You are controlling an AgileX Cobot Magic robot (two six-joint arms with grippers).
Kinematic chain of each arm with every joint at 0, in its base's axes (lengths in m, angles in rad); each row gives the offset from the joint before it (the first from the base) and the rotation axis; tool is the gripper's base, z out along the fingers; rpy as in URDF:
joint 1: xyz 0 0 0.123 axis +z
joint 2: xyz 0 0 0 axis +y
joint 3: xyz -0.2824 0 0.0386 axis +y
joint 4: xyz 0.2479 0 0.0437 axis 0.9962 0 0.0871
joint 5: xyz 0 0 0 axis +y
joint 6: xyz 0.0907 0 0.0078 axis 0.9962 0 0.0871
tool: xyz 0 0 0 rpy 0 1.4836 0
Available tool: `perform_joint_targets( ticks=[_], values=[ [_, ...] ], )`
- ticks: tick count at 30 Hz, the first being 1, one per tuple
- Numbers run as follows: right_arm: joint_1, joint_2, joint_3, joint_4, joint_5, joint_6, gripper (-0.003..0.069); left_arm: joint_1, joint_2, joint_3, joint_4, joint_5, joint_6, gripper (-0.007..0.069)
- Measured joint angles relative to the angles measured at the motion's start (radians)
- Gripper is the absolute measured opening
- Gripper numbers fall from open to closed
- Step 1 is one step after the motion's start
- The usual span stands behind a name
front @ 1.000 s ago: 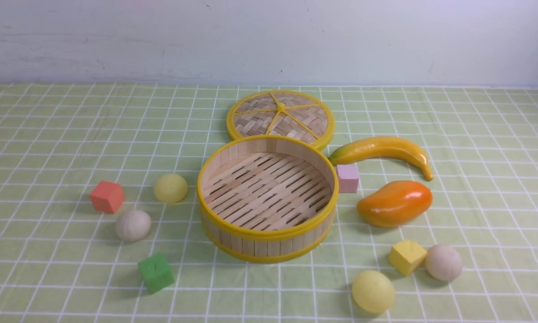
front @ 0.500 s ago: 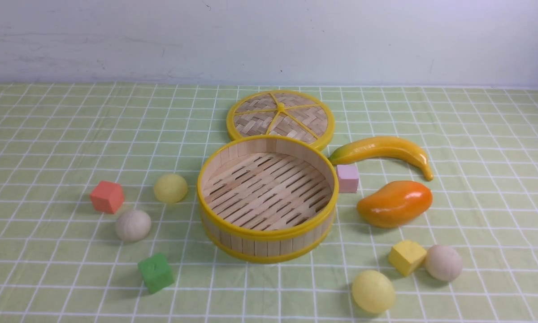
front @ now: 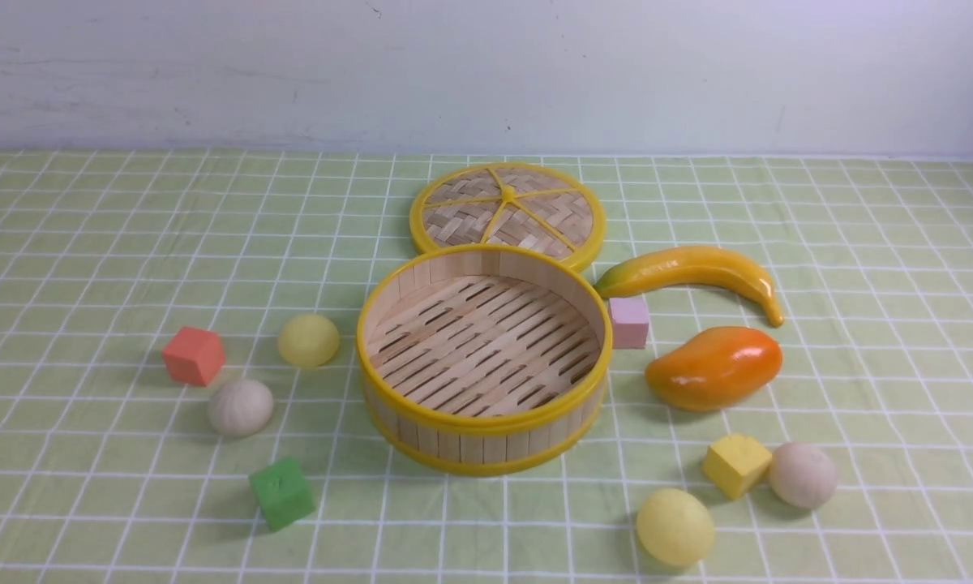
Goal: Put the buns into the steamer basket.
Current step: Use the right arm to grab a steamed stuffed bun
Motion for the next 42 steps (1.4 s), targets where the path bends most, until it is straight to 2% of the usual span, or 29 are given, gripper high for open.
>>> perform_joint_targets(
  ticks=[6, 9, 14, 22, 36, 39, 42],
  values=[
    [0.0, 0.216, -0.087, 0.058, 0.156, 0.01, 0.0239, 0.0, 0.0, 0.0, -0.001, 0.0, 0.0, 0.0237],
    [0.0, 0.29, -0.114, 0.066, 0.183, 0.011, 0.0239, 0.0, 0.0, 0.0, -0.001, 0.0, 0.0, 0.0238],
    [0.008, 0.438, -0.125, 0.111, 0.147, 0.013, 0.0239, 0.0, 0.0, 0.0, -0.001, 0.0, 0.0, 0.0238],
    [0.05, 0.579, -0.126, 0.111, 0.052, 0.012, 0.0239, 0.0, 0.0, 0.0, -0.001, 0.0, 0.0, 0.0238],
    [0.05, 0.686, -0.129, 0.103, -0.043, 0.012, 0.0235, 0.0, 0.0, 0.0, -0.001, 0.0, 0.0, 0.0238],
    [0.05, 0.689, -0.129, 0.104, -0.042, 0.002, 0.0181, 0.0, 0.0, 0.0, -0.001, 0.0, 0.0, 0.0238],
    [0.05, 0.689, -0.129, 0.11, -0.037, -0.001, 0.0088, 0.0, 0.0, 0.0, -0.001, 0.0, 0.0, 0.0238]
  ],
)
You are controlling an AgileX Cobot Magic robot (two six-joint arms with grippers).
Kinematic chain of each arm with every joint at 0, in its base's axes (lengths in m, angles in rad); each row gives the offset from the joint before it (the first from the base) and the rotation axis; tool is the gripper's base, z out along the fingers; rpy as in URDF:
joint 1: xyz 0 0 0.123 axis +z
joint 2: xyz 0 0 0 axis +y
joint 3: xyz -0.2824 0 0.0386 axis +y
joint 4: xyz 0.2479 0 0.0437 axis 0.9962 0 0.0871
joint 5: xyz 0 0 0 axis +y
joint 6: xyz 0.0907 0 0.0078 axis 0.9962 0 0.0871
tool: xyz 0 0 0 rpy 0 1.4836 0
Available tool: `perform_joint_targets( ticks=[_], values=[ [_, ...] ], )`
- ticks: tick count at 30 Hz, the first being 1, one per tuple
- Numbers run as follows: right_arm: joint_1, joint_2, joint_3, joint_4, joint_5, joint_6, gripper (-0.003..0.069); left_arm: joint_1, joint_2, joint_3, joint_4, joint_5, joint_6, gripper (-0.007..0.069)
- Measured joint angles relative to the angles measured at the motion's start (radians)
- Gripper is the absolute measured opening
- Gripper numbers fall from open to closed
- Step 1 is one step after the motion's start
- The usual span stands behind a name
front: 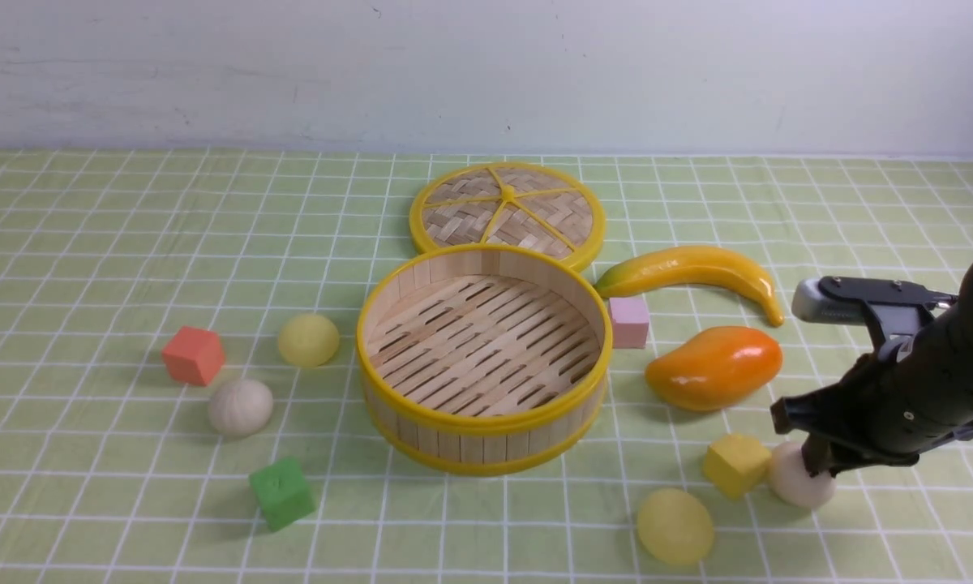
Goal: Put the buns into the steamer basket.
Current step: Use the right arm to grab a steamed stuffed bun, then use the right arm to put the steamed stuffed bun into the steamer
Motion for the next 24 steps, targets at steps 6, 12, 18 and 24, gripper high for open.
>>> perform_joint_targets(
  ticks=[6, 12, 18, 24],
  values=[
    [0.0, 0.0, -0.005, 0.004, 0.015, 0.0, -0.0011, 0.0, 0.0, 0.0, 0.0, 0.0, 0.0, 0.0238],
    [0.0, 0.0, -0.053, 0.005, 0.074, 0.0, -0.0014, 0.0, 0.0, 0.0, 0.0, 0.0, 0.0, 0.0238],
    [0.0, 0.0, -0.14, 0.005, 0.145, -0.001, -0.0015, 0.0, 0.0, 0.0, 0.0, 0.0, 0.0, 0.0238],
    [0.0, 0.0, -0.173, 0.004, 0.184, -0.003, -0.0015, 0.0, 0.0, 0.0, 0.0, 0.0, 0.0, 0.0238]
  ],
)
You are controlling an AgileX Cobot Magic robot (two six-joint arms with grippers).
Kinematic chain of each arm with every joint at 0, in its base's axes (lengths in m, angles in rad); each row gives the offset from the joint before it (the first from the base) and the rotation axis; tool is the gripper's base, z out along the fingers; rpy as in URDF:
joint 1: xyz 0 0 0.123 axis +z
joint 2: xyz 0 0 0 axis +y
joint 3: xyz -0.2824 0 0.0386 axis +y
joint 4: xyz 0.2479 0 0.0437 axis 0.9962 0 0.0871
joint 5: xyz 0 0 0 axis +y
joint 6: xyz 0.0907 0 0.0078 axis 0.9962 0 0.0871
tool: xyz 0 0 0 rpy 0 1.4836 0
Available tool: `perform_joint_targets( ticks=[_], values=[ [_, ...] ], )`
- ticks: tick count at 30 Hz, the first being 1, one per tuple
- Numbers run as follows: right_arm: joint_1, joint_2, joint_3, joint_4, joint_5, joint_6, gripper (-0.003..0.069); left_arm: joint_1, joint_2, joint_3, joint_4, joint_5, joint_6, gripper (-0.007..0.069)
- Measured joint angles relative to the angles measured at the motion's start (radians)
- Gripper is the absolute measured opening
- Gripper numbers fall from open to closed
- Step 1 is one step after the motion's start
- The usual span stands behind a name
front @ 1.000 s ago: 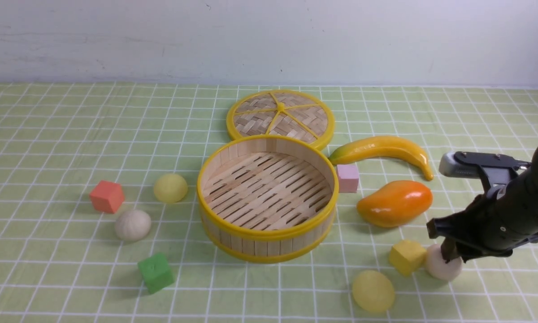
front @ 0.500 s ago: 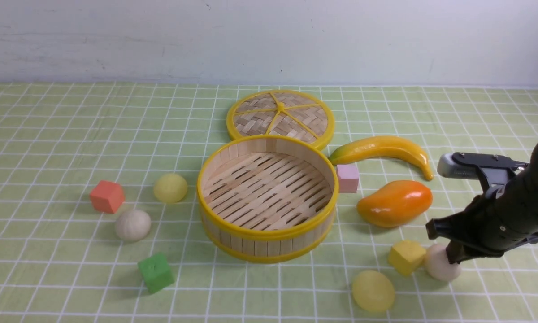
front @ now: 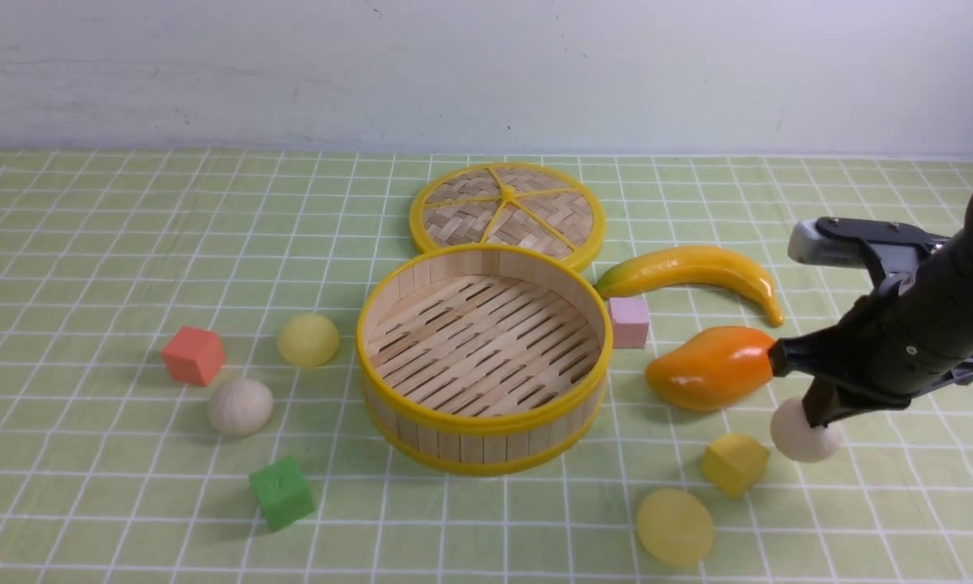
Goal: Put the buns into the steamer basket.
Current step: Use the right arm to put the steamed stuffed bun into the steamer
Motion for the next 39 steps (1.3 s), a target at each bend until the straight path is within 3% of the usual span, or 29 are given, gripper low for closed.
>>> perform_joint_targets(
  ticks=[9, 15, 21, 28, 39],
  values=[
    [0.003, -0.012, -0.11, 0.062, 0.061, -0.054, -0.0015, 0.0, 0.0, 0.0, 0.0, 0.0, 0.0, 0.0238],
    [0.068, 0.004, -0.264, 0.145, 0.083, -0.119, -0.0015, 0.0, 0.0, 0.0, 0.0, 0.0, 0.0, 0.0238],
    [0.165, 0.182, -0.493, 0.174, 0.121, -0.132, -0.0015, 0.0, 0.0, 0.0, 0.0, 0.0, 0.0, 0.0238],
    [0.209, 0.416, -0.706, 0.176, 0.152, -0.132, -0.0015, 0.0, 0.0, 0.0, 0.0, 0.0, 0.0, 0.0238],
    [0.209, 0.522, -0.747, 0.186, 0.151, -0.132, 0.0015, 0.0, 0.0, 0.0, 0.0, 0.0, 0.0, 0.0238]
  ],
)
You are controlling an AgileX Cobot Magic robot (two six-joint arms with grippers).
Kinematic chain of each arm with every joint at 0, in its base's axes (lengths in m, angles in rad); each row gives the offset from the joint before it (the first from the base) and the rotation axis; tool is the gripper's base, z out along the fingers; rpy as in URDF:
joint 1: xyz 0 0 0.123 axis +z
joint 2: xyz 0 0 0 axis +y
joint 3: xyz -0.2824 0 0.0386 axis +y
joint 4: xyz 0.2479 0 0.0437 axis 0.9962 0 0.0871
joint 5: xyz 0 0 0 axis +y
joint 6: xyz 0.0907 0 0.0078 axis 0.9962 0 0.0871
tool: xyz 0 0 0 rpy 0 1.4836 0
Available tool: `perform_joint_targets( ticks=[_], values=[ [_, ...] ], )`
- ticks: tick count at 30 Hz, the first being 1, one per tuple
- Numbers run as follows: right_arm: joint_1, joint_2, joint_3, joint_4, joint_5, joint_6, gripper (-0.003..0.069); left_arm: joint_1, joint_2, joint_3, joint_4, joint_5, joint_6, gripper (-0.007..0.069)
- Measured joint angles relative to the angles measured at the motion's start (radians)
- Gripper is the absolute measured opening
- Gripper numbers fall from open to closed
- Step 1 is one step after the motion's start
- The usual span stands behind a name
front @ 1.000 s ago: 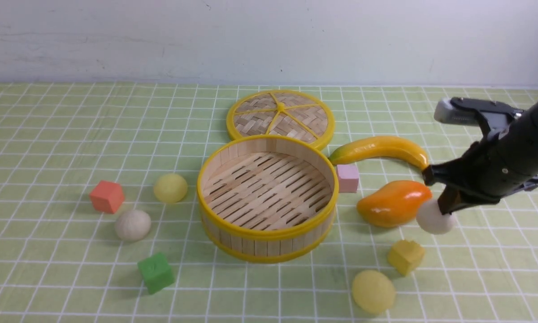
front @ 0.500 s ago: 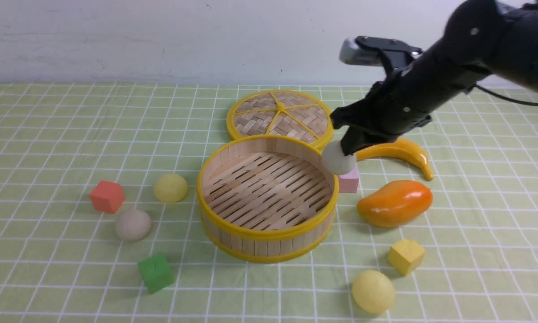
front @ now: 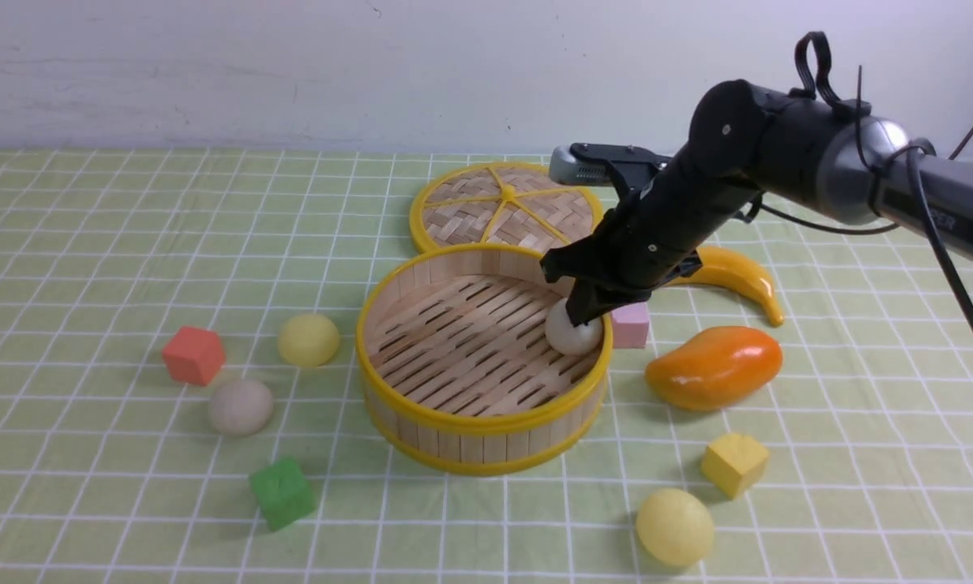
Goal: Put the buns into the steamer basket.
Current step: Use the right arm to put the steamed stuffed bun into the steamer, then use the right arm to grab a steamed stuffed bun
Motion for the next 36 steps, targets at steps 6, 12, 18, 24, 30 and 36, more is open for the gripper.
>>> perform_joint_targets(
  ticks=[6, 12, 18, 24, 30, 36],
  values=[
    [0.0, 0.0, -0.002, 0.001, 0.014, 0.0, 0.0165, 0.0, 0.0, 0.0, 0.0, 0.0, 0.0, 0.0238],
    [0.0, -0.049, -0.003, -0.019, 0.113, -0.033, 0.0367, 0.0, 0.0, 0.0, 0.0, 0.0, 0.0, 0.0238],
    [-0.004, -0.198, 0.014, -0.098, 0.257, -0.068, 0.043, 0.0, 0.0, 0.0, 0.0, 0.0, 0.0, 0.0238],
    [-0.008, -0.334, 0.204, -0.095, 0.268, -0.073, 0.0417, 0.0, 0.0, 0.0, 0.0, 0.0, 0.0, 0.0238],
    [-0.008, -0.413, 0.505, -0.09, 0.197, -0.075, 0.0367, 0.0, 0.0, 0.0, 0.0, 0.0, 0.0, 0.0238],
    [0.001, -0.441, 0.609, -0.044, 0.155, -0.11, 0.0296, 0.0, 0.0, 0.0, 0.0, 0.0, 0.0, 0.0238]
  ],
)
